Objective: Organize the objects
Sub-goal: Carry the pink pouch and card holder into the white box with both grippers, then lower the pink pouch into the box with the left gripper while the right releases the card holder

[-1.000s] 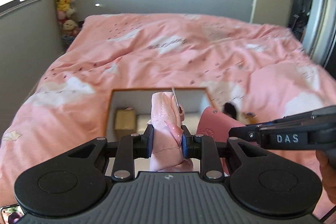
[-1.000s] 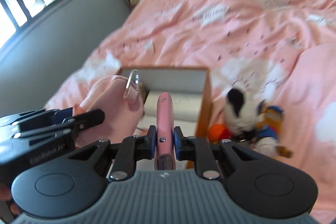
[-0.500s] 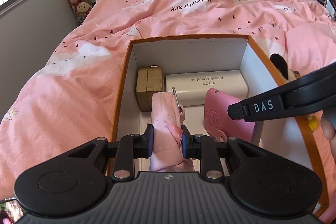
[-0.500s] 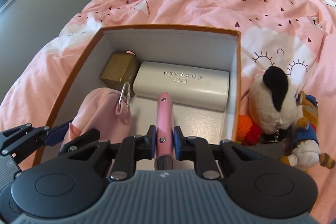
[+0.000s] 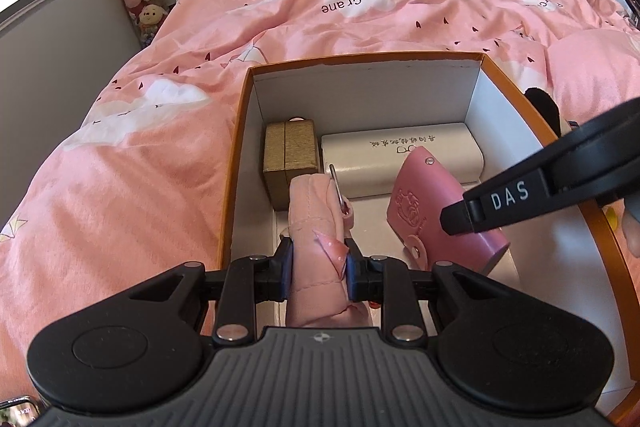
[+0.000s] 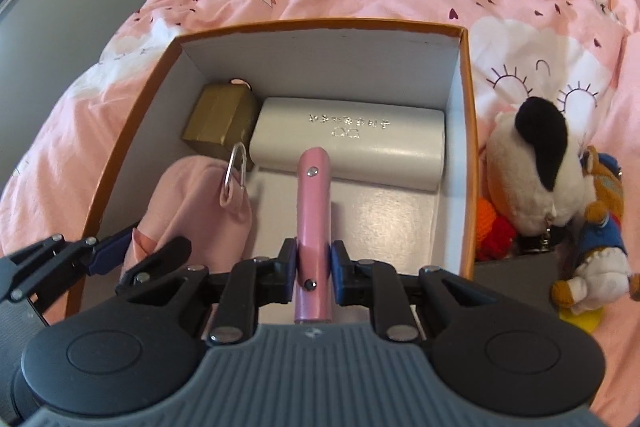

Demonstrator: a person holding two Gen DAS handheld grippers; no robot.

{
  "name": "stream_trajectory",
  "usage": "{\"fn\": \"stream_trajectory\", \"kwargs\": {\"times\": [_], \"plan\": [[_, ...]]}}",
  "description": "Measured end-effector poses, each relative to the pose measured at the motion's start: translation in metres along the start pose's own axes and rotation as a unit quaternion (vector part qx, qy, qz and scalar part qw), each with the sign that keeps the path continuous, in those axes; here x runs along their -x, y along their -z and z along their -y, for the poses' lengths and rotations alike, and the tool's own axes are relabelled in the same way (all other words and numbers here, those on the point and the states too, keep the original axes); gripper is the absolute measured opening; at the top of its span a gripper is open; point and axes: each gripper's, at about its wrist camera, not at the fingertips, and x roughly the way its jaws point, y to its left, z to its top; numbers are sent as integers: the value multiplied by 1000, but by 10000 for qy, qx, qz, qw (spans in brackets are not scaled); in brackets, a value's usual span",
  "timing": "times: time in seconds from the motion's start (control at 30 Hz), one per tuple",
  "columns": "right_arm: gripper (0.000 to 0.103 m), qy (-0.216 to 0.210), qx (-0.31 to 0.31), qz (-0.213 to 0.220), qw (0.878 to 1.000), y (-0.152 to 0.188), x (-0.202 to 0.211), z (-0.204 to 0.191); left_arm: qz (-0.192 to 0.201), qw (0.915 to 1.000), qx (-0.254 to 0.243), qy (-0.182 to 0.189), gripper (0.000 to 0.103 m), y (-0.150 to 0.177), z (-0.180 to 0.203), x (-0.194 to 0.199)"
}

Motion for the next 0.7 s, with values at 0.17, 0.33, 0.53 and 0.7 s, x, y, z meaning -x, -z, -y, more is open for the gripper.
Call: {"fn": "stream_trajectory", "kwargs": {"times": [0.17,0.33,0.53,0.7], "plan": [[19,357,603,-9,9975,3,0,-11,18,10000,-4,32,28,-1,-1,0],[20,544,1446,-133,9879,6,3,-16,40,9999,-135,16,28,-2,0,0],[52,815,1900,105,9783,2,15,-12,69,9996,-262,-84,28,-4,2,0],[48,651,1903,208,9793,4,22,-7,153,9957,-880,-225,28,-1,20,0]]}}
